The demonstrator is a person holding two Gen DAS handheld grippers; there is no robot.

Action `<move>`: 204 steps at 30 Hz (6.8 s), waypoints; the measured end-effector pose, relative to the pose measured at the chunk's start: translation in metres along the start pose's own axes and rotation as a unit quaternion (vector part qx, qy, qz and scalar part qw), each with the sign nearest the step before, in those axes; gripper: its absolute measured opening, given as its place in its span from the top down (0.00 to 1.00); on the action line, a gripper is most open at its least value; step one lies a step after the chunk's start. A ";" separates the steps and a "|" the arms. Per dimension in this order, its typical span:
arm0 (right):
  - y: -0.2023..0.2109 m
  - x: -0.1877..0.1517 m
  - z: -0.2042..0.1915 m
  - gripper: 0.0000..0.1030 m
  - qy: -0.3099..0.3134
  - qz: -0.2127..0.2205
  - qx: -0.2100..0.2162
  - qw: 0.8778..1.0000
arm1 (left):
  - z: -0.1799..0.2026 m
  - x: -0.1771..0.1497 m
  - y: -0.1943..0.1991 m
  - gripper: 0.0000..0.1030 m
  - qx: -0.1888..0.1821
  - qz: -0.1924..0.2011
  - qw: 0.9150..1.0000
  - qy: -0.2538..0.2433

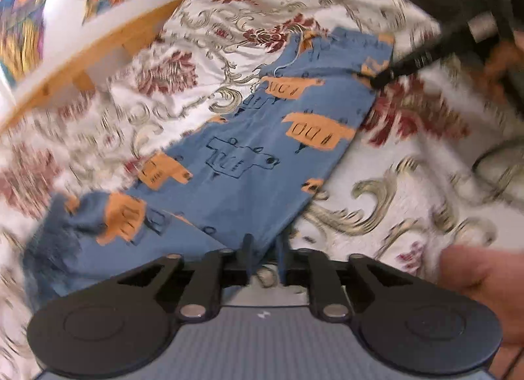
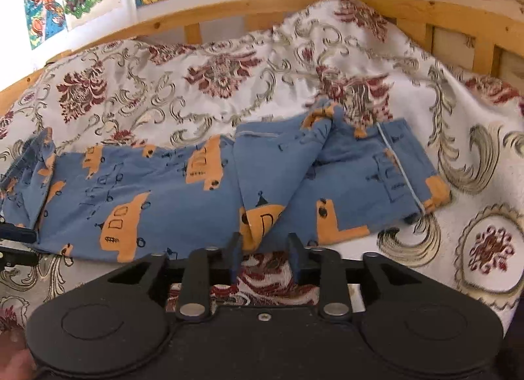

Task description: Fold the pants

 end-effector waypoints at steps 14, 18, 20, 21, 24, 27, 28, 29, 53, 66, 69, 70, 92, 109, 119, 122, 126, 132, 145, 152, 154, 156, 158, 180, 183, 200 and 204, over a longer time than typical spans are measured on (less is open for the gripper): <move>-0.013 0.016 -0.020 0.44 0.166 0.093 -0.055 0.980 | -0.057 0.158 -0.056 0.33 -0.108 0.008 0.980 0.167; -0.015 0.011 -0.021 0.46 0.180 0.101 -0.048 0.977 | -0.063 0.203 -0.109 0.37 -0.126 -0.003 0.975 0.180; -0.017 0.011 -0.023 0.51 0.185 0.100 -0.044 0.977 | -0.065 0.212 -0.133 0.39 -0.135 -0.016 0.972 0.192; -0.017 0.010 -0.025 0.54 0.188 0.100 -0.045 0.976 | -0.067 0.215 -0.146 0.43 -0.142 -0.030 0.968 0.204; -0.020 0.007 -0.029 0.66 0.193 0.090 -0.044 0.976 | -0.074 0.215 -0.174 0.57 -0.164 -0.053 0.953 0.249; -0.020 0.005 -0.031 0.69 0.199 0.091 -0.044 0.975 | -0.079 0.214 -0.189 0.66 -0.184 -0.058 0.942 0.275; -0.021 0.004 -0.031 0.72 0.198 0.089 -0.043 0.975 | -0.080 0.214 -0.193 0.68 -0.189 -0.060 0.938 0.282; -0.023 0.004 -0.031 0.75 0.194 0.085 -0.042 0.976 | -0.081 0.214 -0.197 0.75 -0.193 -0.063 0.935 0.291; 0.005 0.023 0.088 0.62 -0.090 0.024 -0.079 0.992 | 0.014 0.305 -0.163 0.99 -0.281 0.019 0.926 0.252; 0.001 0.012 0.120 0.69 -0.088 -0.003 -0.149 0.985 | 0.105 0.314 -0.213 0.82 -0.382 -0.084 0.907 0.158; 0.002 0.011 0.121 0.69 -0.093 0.000 -0.147 0.985 | 0.098 0.312 -0.199 0.53 -0.401 -0.075 0.901 0.146; 0.001 0.011 0.119 0.69 -0.089 0.000 -0.150 0.985 | 0.092 0.313 -0.193 0.53 -0.397 -0.062 0.906 0.137; -0.013 0.041 0.140 0.95 -0.167 0.060 -0.109 0.978 | 0.028 0.328 -0.248 0.93 -0.290 -0.073 0.945 0.133; 0.002 0.019 0.123 0.73 -0.074 -0.002 -0.147 0.986 | 0.055 0.347 -0.237 0.76 -0.266 -0.096 0.959 -0.012; -0.010 0.016 0.110 0.83 0.096 -0.028 -0.190 0.977 | 0.046 0.341 -0.253 0.62 -0.289 -0.108 0.951 0.013; -0.011 0.015 0.109 0.81 0.123 -0.027 -0.186 0.974 | 0.045 0.340 -0.256 0.57 -0.291 -0.110 0.950 0.014; -0.016 0.013 0.108 0.78 0.125 -0.028 -0.173 0.976 | 0.039 0.341 -0.250 0.47 -0.310 -0.093 0.946 0.016; -0.021 0.020 0.110 0.79 0.109 -0.018 -0.160 0.981 | 0.041 0.337 -0.264 0.41 -0.290 -0.115 0.950 0.000; -0.010 0.031 0.114 0.97 0.098 0.033 -0.204 0.974 | 0.056 0.350 -0.245 0.90 -0.295 -0.065 0.953 -0.004; -0.020 0.025 0.113 0.99 0.126 0.020 -0.239 0.963 | 0.058 0.358 -0.245 0.96 -0.281 -0.043 0.959 -0.004; -0.018 0.025 0.114 0.98 0.120 0.025 -0.240 0.963 | 0.061 0.357 -0.252 0.96 -0.281 -0.044 0.959 -0.002; -0.013 0.026 0.115 0.91 0.110 0.033 -0.234 0.965 | 0.063 0.358 -0.250 0.96 -0.282 -0.040 0.959 -0.010; -0.005 0.028 0.114 0.80 0.093 0.046 -0.222 0.970 | 0.063 0.359 -0.254 0.96 -0.276 -0.043 0.960 -0.019; -0.004 0.032 0.118 0.94 0.003 0.056 -0.177 0.983 | 0.068 0.358 -0.242 0.93 -0.260 -0.041 0.964 -0.031; -0.014 0.029 0.116 0.92 0.018 0.036 -0.182 0.982 | 0.067 0.364 -0.227 0.93 -0.252 -0.007 0.967 -0.033; -0.010 0.028 0.106 0.57 0.045 0.069 -0.201 0.976 | 0.064 0.352 -0.228 0.39 -0.205 0.007 0.978 -0.022; -0.015 0.027 0.105 0.55 0.056 0.061 -0.208 0.975 | 0.058 0.348 -0.222 0.19 -0.190 0.013 0.982 -0.004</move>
Point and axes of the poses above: each gripper's, at about its wrist camera, not at the fingertips, and y roughly against the way its jaws point, z to its right, x to its top, the point moved 5 cm from there along -y, roughly the way its jaws point, and after that the axes turned 6 degrees about -x, right-handed, at the moved point
